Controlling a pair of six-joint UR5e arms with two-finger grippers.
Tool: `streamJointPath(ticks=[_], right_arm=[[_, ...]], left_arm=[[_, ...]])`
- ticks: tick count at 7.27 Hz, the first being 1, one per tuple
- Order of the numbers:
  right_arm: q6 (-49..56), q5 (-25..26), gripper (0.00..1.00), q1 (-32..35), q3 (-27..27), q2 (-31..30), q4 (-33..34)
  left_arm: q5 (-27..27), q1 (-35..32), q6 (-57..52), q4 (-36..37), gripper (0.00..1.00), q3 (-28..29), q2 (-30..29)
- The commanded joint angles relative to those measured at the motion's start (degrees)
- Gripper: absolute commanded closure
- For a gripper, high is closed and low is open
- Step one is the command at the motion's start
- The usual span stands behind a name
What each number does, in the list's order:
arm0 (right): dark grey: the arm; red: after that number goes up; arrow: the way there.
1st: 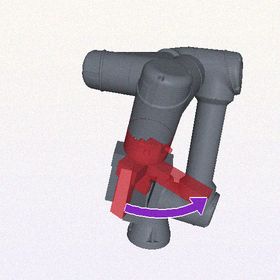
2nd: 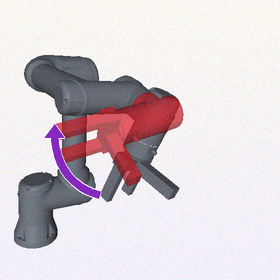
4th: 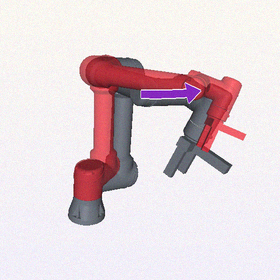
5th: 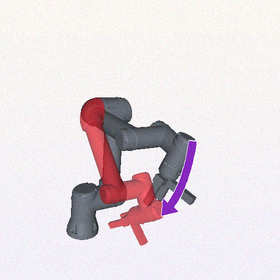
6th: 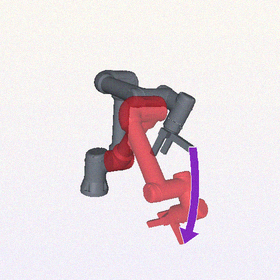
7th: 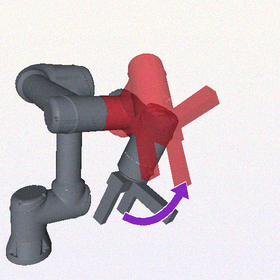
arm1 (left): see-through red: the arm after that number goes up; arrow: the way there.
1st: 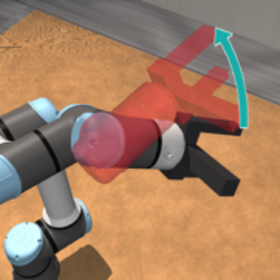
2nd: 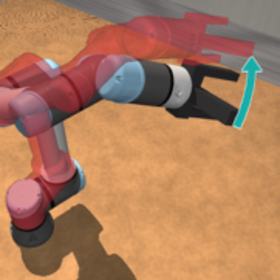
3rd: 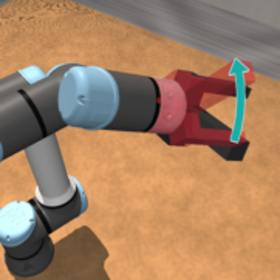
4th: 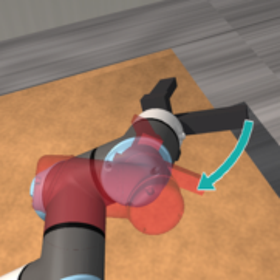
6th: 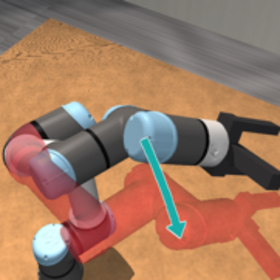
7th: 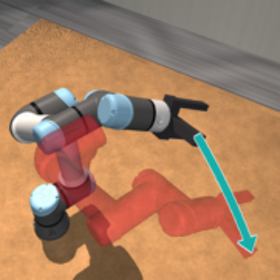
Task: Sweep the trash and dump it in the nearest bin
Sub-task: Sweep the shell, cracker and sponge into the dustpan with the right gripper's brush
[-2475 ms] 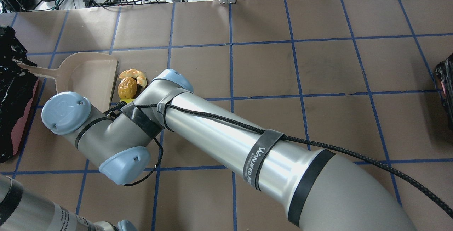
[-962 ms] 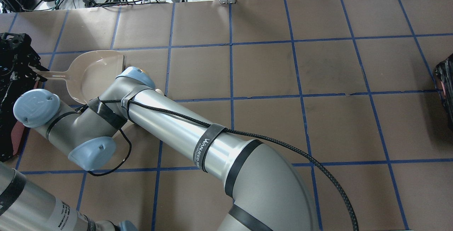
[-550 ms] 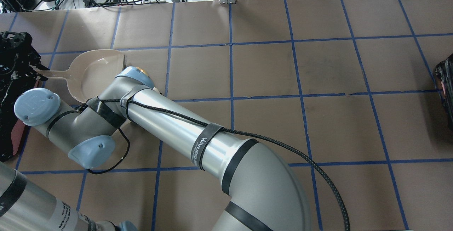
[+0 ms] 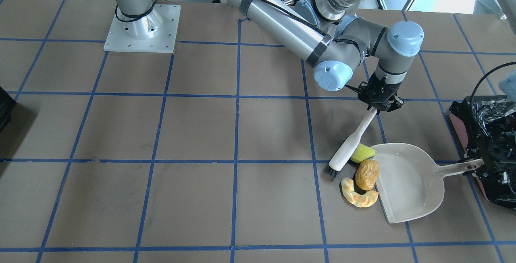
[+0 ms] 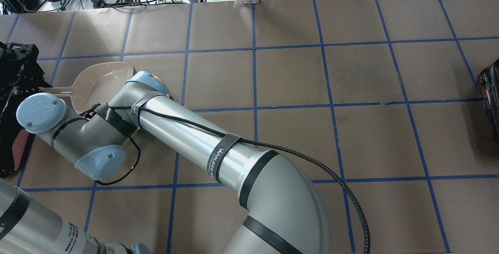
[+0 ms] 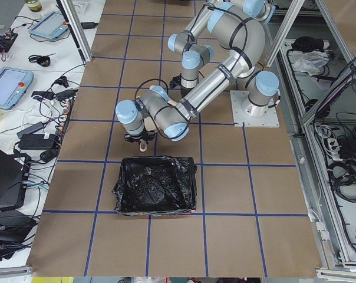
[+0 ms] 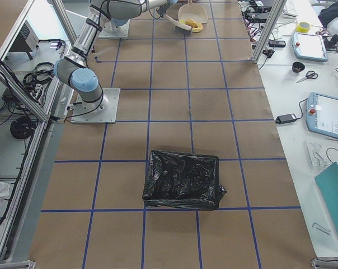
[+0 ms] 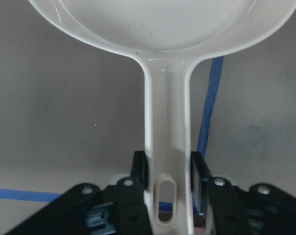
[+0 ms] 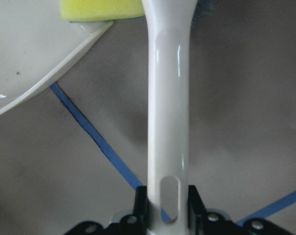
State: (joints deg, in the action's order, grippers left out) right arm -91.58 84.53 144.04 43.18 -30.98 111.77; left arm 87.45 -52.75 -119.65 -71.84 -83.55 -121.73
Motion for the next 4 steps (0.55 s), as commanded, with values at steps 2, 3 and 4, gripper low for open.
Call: streamJointPath(ticks=[2,3,4], right_arm=[[15.6,-4.8,1.00,-1.6,-1.6,1.0,-0.1],[22.6,-4.9,1.00,-1.8,-1.4,1.0,-0.3],[30.9,-6.4,1.00,-2.3,-1.3,1.0,-0.6]], left_arm=[[0.3,-0.2,0.2,0.1,1.00,-0.2,0.2],[0.3,-0.3,0.2,0.2,1.00,-0.2,0.1],[0.3,-0.3,0.2,0.2,1.00,-0.2,0.2]])
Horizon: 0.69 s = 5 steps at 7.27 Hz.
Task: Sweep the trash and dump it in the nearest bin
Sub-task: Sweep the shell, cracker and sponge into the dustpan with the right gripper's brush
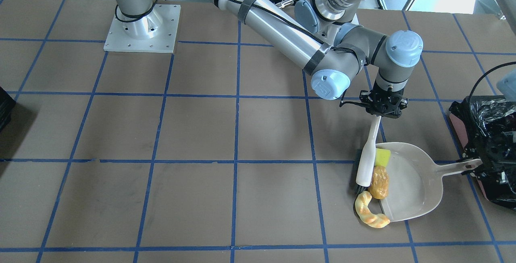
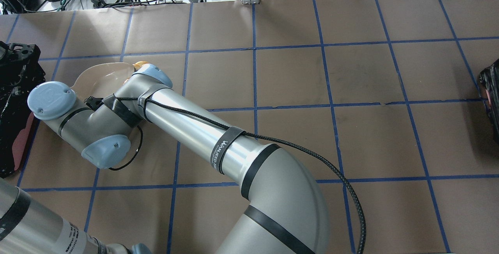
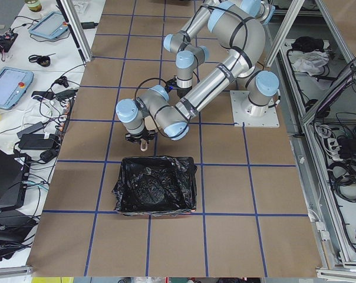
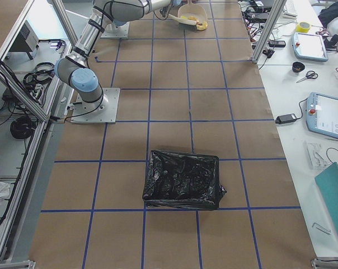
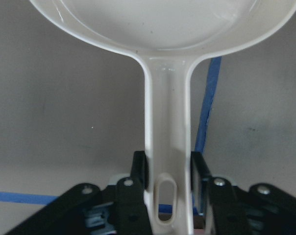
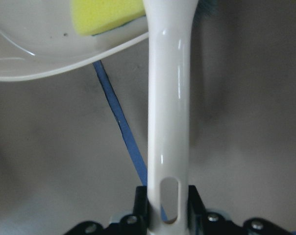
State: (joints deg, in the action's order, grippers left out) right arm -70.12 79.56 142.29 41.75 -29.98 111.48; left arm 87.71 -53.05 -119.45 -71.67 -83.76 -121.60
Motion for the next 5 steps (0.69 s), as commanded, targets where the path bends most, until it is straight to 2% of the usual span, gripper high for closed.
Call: streamJointPath(ticks=[1,3,5], right_arm=[[17.5,-1.8,1.00,-1.0,0.3,-0.1,-2.6],[31.4,-1.3,1.00,-2.1,0.3,-1.4,-9.9],[39.3,0.1,1.00,-3.2,0.3,-2.9,-13.3]], left_arm=[[-0.1,0.0,0.0,0.1,1.00,0.0,0.0],[0.0,-0.1,0.0,0.1,1.00,0.0,0.1],[0.0,-0.6,0.0,0.1,1.00,-0.1,0.2]])
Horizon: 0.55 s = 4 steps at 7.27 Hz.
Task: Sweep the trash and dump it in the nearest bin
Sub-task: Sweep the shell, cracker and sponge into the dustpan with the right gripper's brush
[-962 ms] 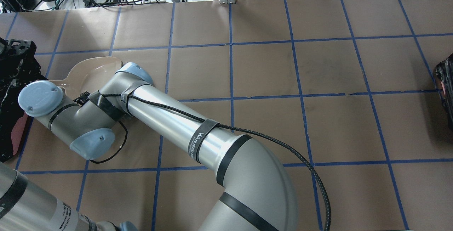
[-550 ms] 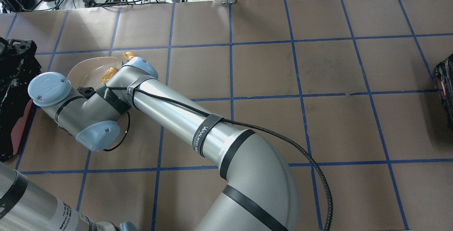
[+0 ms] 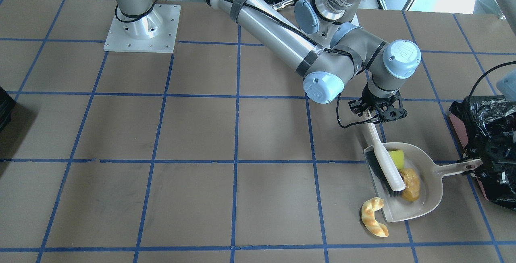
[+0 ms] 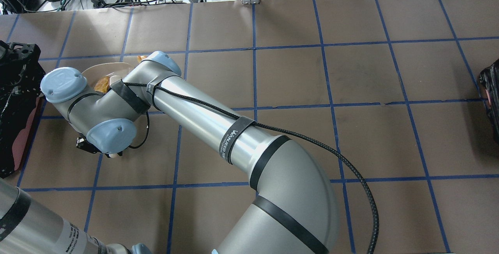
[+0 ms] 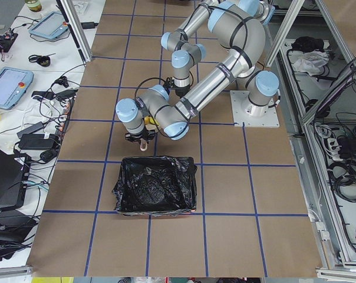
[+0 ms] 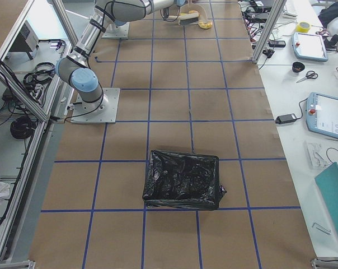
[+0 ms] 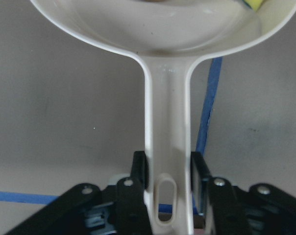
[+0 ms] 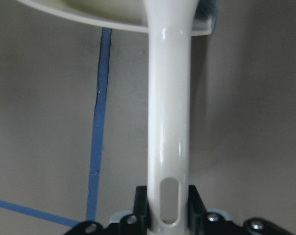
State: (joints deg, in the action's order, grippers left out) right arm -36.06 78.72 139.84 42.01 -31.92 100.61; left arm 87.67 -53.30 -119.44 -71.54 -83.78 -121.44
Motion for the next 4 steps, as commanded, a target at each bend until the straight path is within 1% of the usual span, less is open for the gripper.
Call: streamJointPath(ticks=[1,2,4], right_arm=[[7.1,1.3,1.00,-1.3,0.3,-2.9,-5.8],[6.4,1.3,1.00,-2.0,0.8,-4.8,-7.3],[1.8,1.5,1.00,-2.9,3.2,-6.9,-6.9]], left_arm=[[0.0,-0.4,0.0,0.1,1.00,-0.1,0.1],[0.0,-0.4,-0.3,0.3,1.00,0.0,-0.2],[-0.3,-0.4,-0.3,0.4,1.00,0.0,-0.1]])
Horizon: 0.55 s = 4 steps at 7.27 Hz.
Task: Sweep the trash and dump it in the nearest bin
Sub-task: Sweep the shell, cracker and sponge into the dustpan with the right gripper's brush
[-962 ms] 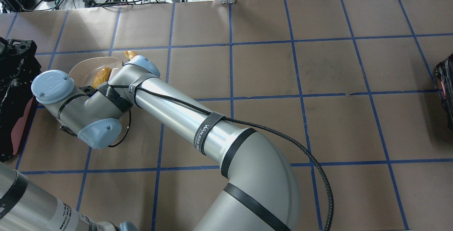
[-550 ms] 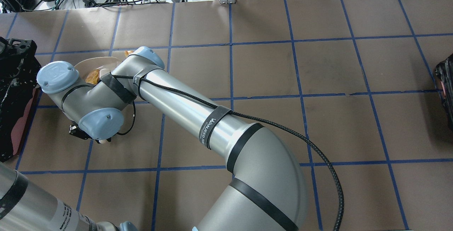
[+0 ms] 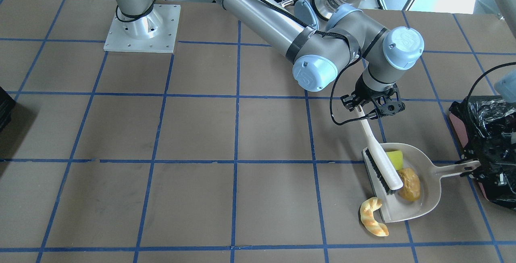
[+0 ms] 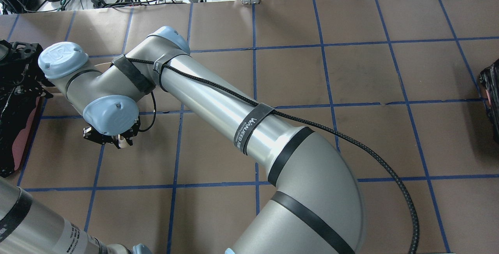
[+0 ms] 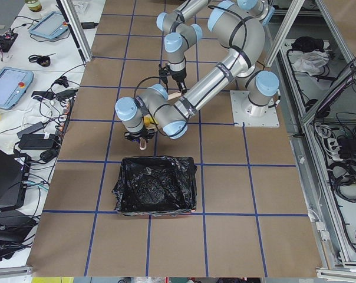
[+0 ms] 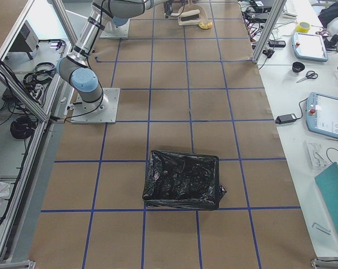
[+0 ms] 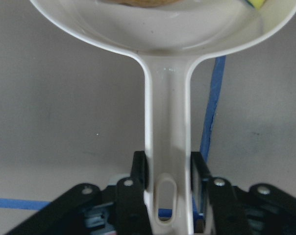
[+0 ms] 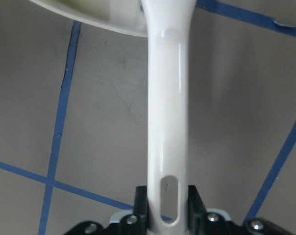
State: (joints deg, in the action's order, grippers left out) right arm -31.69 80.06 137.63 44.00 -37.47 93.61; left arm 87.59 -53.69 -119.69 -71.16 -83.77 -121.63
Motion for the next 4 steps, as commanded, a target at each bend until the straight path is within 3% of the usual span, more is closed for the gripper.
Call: streamJointPath(ticks=[1,2,4], right_arm=[[-6.2,1.9,1.00,-3.0,1.0,-2.2,-0.2],[-7.7,5.0,1.00,-4.4,1.2,-2.3,-0.5],[-16.9,4.6,1.00,-6.0,-0.6,1.4,1.5]], left_arm=[[-0.1,0.0,0.0,0.1,1.00,0.0,0.1],[-0.1,0.0,-0.1,0.1,1.00,0.0,0.1],[-0.1,0.0,0.0,0.1,1.00,0.0,0.0]])
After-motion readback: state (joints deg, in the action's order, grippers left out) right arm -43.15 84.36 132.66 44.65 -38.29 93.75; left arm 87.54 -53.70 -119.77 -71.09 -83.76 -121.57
